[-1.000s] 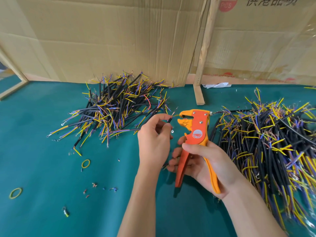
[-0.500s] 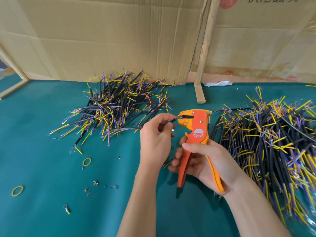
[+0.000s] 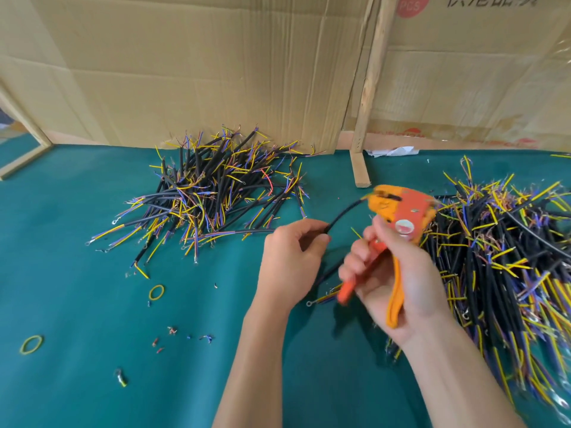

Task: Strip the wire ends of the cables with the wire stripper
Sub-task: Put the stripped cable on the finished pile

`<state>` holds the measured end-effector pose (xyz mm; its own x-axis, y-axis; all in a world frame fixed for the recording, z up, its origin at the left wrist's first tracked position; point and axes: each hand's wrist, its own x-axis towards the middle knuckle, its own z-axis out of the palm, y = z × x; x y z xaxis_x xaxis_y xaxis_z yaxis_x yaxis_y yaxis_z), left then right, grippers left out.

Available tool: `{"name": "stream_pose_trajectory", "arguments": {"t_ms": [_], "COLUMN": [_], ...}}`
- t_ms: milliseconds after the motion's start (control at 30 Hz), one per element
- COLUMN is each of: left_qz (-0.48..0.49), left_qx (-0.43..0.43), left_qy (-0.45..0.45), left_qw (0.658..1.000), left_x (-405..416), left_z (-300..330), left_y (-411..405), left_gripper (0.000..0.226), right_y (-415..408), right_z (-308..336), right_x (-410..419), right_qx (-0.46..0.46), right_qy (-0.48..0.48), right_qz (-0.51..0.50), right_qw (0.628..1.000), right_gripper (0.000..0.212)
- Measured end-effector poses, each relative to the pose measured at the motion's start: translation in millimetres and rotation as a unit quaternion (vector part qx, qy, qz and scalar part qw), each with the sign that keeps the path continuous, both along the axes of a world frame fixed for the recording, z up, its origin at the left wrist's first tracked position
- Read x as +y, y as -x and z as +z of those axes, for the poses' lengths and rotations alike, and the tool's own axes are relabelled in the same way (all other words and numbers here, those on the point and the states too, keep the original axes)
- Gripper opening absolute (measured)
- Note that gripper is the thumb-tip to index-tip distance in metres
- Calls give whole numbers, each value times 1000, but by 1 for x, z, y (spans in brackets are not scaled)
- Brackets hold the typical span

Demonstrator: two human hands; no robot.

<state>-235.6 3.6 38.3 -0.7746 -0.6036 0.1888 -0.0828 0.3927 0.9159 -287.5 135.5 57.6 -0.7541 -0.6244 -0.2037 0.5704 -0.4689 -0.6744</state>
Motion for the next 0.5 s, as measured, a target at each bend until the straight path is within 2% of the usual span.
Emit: {"name": "stream_pose_trajectory", "arguments": {"t_ms": [100, 167, 233, 267, 333, 400, 500], "left_qz": [23, 107, 168, 185, 211, 236, 249], "left_qx": [-7, -12, -96, -144, -186, -197, -205], "left_qy": [58, 131, 194, 203, 194, 196, 212], "left_qw": [998, 986, 962, 951, 940, 931, 923], "left_x": [1, -7, -20, -26, -30, -28, -26], "left_z": [1, 0, -5, -8, -9, -8, -8], "left_y": [-2, -4, -12, -15, -20, -20, -18], "left_gripper": [16, 18, 30, 36, 39, 34, 25], "right_y": [12, 16, 16, 15, 12, 6, -1], "right_z": [-1, -4, -6, -6, -6, -6, -8], "right_x": [8, 14, 16, 15, 11, 6, 1], "right_qx": [-28, -38, -38, -37, -35, -27, 10], "right_qy": [50, 83, 95, 94, 81, 52, -15], "right_qz": [-58, -65, -57, -44, -6, 40, 104], "right_qw": [997, 994, 993, 994, 996, 998, 994], "right_gripper": [12, 13, 17, 18, 22, 33, 63]}}
